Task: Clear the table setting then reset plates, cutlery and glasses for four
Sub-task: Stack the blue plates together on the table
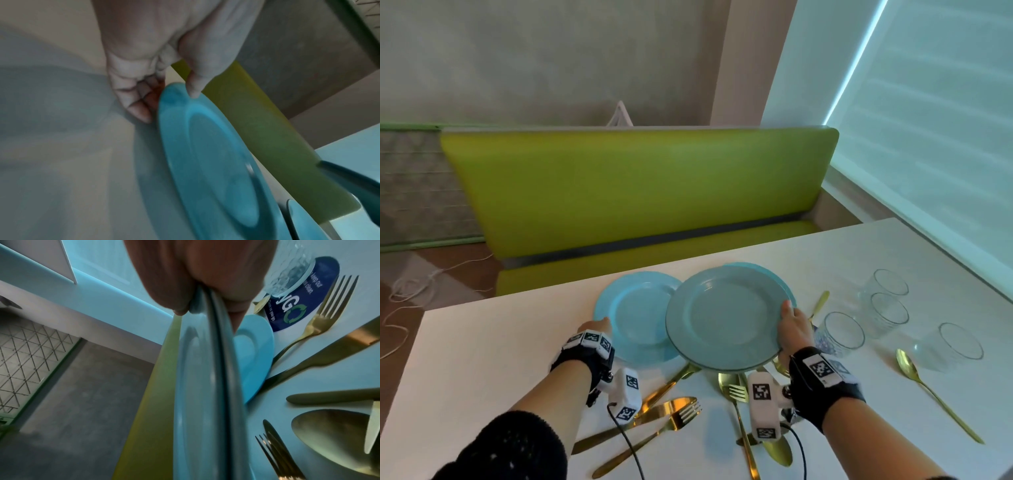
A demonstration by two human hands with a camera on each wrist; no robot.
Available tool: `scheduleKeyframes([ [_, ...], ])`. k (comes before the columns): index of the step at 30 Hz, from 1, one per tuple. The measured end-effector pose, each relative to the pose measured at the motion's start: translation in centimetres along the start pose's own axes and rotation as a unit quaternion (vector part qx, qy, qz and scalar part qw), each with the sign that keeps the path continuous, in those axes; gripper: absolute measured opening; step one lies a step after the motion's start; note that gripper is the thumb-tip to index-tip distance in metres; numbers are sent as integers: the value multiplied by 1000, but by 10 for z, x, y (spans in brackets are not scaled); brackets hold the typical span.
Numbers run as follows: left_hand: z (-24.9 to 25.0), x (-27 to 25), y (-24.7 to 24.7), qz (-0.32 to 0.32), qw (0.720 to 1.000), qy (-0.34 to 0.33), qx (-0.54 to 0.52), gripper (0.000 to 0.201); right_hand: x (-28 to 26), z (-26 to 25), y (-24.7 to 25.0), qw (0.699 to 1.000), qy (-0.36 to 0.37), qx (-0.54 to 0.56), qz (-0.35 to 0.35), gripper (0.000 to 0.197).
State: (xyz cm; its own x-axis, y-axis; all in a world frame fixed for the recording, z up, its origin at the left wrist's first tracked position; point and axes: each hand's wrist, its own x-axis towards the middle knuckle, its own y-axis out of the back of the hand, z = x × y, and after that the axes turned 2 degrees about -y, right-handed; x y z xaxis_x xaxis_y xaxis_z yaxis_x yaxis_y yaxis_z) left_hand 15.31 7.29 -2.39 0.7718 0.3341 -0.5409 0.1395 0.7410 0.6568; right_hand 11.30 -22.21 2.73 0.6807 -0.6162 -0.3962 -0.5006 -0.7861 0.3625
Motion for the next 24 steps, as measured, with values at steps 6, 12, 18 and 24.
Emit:
scheduleKeyframes([
  [6,17,4,1,31,988,5,-153,54,11,-8,-31,998,16,23,-48,50],
  [12,39,-12,4,96,966,-49,-237,46,-1,-33,-53,995,60,12,-73,41],
  [18,50,-19,4,88,960,-51,-260,46,2,-40,-55,994,85,-18,-71,45],
  [24,53,-17,-1,69,952,-25,-299,44,9,-34,-42,993,96,-64,-35,42],
])
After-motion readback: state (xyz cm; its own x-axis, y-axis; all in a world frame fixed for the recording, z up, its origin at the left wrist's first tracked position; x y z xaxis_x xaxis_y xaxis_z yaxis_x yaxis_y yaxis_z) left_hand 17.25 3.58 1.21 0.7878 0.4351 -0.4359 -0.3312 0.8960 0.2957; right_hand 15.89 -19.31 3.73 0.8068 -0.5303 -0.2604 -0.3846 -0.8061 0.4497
